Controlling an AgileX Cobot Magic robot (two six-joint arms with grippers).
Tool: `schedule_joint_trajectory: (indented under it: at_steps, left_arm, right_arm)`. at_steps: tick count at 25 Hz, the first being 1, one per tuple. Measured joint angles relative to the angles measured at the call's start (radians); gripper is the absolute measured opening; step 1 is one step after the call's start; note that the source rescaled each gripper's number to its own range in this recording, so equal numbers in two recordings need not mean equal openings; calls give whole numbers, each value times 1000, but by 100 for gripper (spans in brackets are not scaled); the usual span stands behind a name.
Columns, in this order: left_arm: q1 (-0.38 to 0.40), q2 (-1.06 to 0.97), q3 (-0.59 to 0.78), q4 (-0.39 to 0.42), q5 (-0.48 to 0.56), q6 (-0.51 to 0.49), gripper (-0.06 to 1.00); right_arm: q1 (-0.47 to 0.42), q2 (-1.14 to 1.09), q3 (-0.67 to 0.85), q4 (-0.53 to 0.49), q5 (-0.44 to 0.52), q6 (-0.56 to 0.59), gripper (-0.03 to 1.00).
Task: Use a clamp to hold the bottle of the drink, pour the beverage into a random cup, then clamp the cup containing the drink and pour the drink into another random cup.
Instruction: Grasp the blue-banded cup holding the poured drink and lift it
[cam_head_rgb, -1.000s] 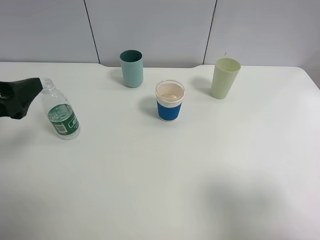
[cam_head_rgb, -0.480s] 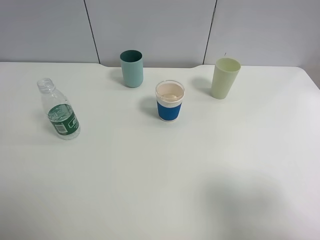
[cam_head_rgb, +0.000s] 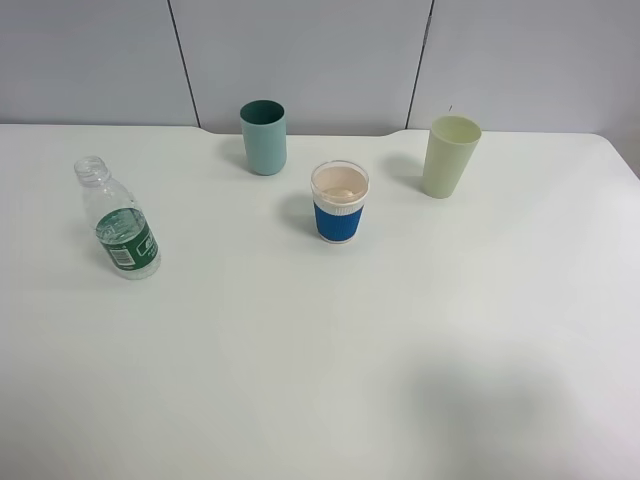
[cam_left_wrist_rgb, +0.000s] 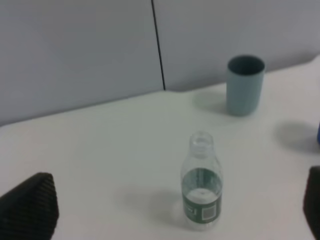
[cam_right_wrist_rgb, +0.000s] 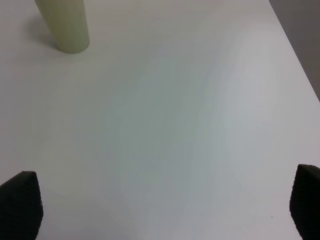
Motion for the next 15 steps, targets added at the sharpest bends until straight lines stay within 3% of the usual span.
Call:
schedule_joint_trajectory:
  at_steps: [9,15]
  left_arm:
    - [0,-156,-1,20,128,-53,100]
    - [31,-173,-1,44,151,-77,100]
  right_arm:
    - [0,0,0,0,0,0,99]
    - [0,0,0,0,0,0,99]
